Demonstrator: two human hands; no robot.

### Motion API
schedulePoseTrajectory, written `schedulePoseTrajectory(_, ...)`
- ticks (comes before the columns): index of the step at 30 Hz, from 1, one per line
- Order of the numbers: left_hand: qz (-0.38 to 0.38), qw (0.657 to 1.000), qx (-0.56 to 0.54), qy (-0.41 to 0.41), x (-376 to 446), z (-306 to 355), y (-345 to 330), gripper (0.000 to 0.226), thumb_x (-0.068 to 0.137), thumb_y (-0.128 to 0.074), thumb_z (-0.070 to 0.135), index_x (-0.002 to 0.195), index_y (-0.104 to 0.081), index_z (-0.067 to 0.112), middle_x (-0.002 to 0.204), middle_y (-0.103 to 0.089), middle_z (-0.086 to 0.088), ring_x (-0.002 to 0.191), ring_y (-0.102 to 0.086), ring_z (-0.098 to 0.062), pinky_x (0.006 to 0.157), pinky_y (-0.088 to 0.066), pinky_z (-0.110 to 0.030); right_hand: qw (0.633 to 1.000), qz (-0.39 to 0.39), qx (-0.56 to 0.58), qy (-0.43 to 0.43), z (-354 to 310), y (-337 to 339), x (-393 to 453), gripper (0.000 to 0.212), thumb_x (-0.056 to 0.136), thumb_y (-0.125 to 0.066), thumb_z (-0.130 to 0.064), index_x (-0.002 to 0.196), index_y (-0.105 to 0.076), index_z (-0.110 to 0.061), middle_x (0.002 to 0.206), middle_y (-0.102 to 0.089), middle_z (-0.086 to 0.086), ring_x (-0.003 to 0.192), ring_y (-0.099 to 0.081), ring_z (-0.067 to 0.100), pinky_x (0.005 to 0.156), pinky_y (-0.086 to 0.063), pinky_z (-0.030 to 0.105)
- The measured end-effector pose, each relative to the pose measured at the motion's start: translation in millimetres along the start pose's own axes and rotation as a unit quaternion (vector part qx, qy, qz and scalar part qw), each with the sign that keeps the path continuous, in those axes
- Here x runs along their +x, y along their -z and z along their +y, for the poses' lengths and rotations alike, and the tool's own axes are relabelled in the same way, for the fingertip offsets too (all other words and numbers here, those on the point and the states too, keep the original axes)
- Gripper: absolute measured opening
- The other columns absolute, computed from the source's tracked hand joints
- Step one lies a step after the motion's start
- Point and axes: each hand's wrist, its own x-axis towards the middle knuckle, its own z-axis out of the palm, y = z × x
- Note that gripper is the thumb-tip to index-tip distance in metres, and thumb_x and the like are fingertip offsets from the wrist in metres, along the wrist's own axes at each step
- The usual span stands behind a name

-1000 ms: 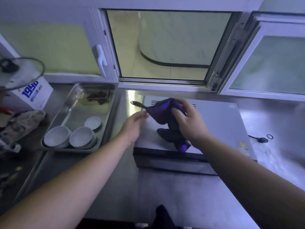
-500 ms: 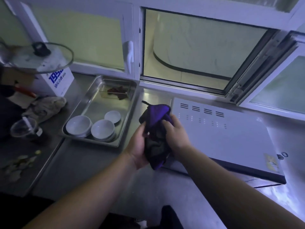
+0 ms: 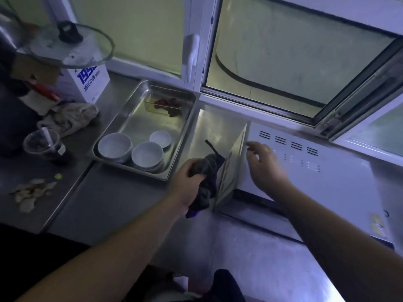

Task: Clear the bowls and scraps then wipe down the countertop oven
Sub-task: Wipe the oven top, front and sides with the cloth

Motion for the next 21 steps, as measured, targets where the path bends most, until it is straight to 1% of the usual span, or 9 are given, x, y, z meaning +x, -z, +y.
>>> schedulePoseTrajectory(4,0.002,0.998,0.062,0.004,4,-23,-10,0.031,0.080,-0.061,0.013,0.102,-0.071,0.034,0.088,-0.072,-0.005,0.069,-0.062,-0.024,0.066,-0.047,-0.035,0.995,0.023,-0.094,-0.025,25,10,20,0.044,0.105,-0.047,-0.026,0.148,-0.049,-0.015,0.150,-0.051,0.011,0.139,-0.042,0.032,0.113,-0.034,0.041)
schedulePoseTrajectory(7,-0.035,0.995,0.093,0.009,-3,-34,-28,0.043,0.075,-0.056,0.019,0.110,-0.071,0.039,0.102,-0.072,-0.001,0.078,-0.064,-0.017,0.073,-0.050,-0.032,0.990,0.022,-0.137,-0.037,40,11,30,0.046,0.106,-0.043,-0.032,0.150,-0.045,-0.018,0.155,-0.046,0.009,0.144,-0.037,0.031,0.115,-0.032,0.045)
schedulePoseTrajectory(9,-0.055,0.990,0.133,-0.004,-10,-36,-37,0.049,0.078,-0.052,0.025,0.123,-0.068,0.035,0.120,-0.067,0.004,0.100,-0.065,-0.008,0.090,-0.051,-0.027,0.988,0.017,-0.149,-0.047,46,10,39,0.048,0.107,-0.041,-0.037,0.151,-0.043,-0.018,0.157,-0.043,0.008,0.146,-0.034,0.029,0.116,-0.030,0.045)
schedulePoseTrajectory(11,-0.047,0.987,0.152,-0.027,-12,-37,-41,0.048,0.084,-0.051,0.040,0.128,-0.068,0.028,0.128,-0.063,0.008,0.117,-0.059,-0.003,0.106,-0.045,-0.025,0.986,0.018,-0.153,-0.056,50,7,48,0.049,0.107,-0.039,-0.040,0.151,-0.041,-0.019,0.159,-0.040,0.006,0.149,-0.031,0.028,0.118,-0.029,0.045)
schedulePoseTrajectory(13,-0.022,0.990,0.139,-0.031,-10,-39,-41,0.045,0.086,-0.052,0.052,0.121,-0.072,0.030,0.123,-0.066,0.009,0.115,-0.062,-0.003,0.107,-0.048,-0.031,0.986,0.025,-0.156,-0.057,54,4,57,0.052,0.106,-0.036,-0.042,0.153,-0.038,-0.020,0.162,-0.036,0.005,0.152,-0.027,0.026,0.122,-0.026,0.045)
schedulePoseTrajectory(15,-0.014,0.988,0.151,-0.025,-7,-40,-41,0.028,0.088,-0.057,0.045,0.110,-0.073,0.037,0.115,-0.069,0.011,0.108,-0.065,-0.004,0.102,-0.052,-0.036,0.985,0.020,-0.158,-0.062,58,3,64,0.056,0.105,-0.033,-0.044,0.157,-0.033,-0.023,0.166,-0.030,0.001,0.155,-0.020,0.024,0.126,-0.020,0.045)
schedulePoseTrajectory(17,-0.020,0.987,0.158,-0.023,-7,-42,-40,0.020,0.088,-0.062,0.033,0.105,-0.070,0.039,0.112,-0.069,0.009,0.104,-0.065,-0.006,0.098,-0.054,-0.038,0.983,0.006,-0.171,-0.070,63,2,70,0.059,0.106,-0.030,-0.046,0.160,-0.027,-0.025,0.169,-0.023,-0.002,0.158,-0.013,0.022,0.127,-0.014,0.043)
schedulePoseTrajectory(19,-0.025,0.987,0.158,-0.027,-11,-44,-38,0.024,0.088,-0.064,0.030,0.110,-0.068,0.038,0.114,-0.068,0.010,0.104,-0.065,-0.003,0.097,-0.054,-0.033,0.981,0.003,-0.180,-0.068,69,0,72,0.061,0.105,-0.028,-0.049,0.161,-0.025,-0.027,0.170,-0.020,-0.004,0.158,-0.011,0.021,0.128,-0.011,0.042)
schedulePoseTrajectory(21,-0.028,0.984,0.173,-0.039,-16,-49,-37,0.029,0.093,-0.065,0.029,0.121,-0.066,0.038,0.121,-0.065,0.014,0.111,-0.061,0.002,0.099,-0.050,-0.022,0.982,0.014,-0.177,-0.065,72,-5,71,0.062,0.104,-0.027,-0.050,0.162,-0.024,-0.027,0.171,-0.019,-0.006,0.158,-0.010,0.020,0.129,-0.008,0.041)
